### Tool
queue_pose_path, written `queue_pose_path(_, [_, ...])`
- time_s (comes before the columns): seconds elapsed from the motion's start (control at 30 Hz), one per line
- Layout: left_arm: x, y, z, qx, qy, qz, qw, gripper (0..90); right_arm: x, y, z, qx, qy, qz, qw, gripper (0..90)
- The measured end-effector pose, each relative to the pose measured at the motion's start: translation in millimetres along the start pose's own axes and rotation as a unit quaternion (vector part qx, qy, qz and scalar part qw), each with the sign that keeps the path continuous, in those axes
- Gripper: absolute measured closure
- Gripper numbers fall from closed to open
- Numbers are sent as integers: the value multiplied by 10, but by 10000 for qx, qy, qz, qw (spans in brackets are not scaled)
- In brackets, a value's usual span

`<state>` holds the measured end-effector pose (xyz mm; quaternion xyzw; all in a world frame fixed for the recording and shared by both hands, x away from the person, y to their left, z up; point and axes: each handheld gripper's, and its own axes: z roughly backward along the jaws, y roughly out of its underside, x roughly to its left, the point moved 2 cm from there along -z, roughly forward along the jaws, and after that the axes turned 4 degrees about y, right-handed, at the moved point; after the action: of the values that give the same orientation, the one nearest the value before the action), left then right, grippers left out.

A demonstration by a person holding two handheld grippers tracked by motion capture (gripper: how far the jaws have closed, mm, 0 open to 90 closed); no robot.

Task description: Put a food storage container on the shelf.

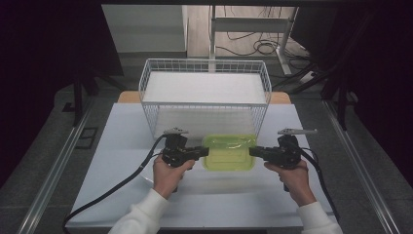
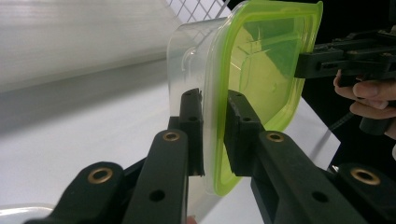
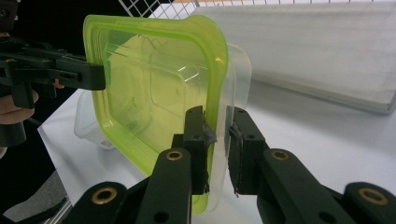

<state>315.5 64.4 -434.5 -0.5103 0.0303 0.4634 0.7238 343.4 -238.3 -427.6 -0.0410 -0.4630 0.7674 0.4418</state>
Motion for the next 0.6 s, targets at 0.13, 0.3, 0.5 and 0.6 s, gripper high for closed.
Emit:
queue_pose_path(0.13, [1, -29, 50, -55, -16, -55, 10000, 788, 27, -32, -8, -27, -11, 41, 10000, 781])
queue_pose_path(0.3, [2, -105, 167, -158, 25, -127, 9998, 786, 78, -123, -14, -106, -109, 79, 9999, 781])
queue_pose_path(0.5, [46, -215, 306, -255, 60, -149, 9995, 784, 163, -290, -42, -177, -172, 184, 9995, 782])
queue_pose_path(0.6, [70, -283, 382, -337, 120, -120, 9993, 783, 200, -401, -50, -218, -224, 223, 9993, 783])
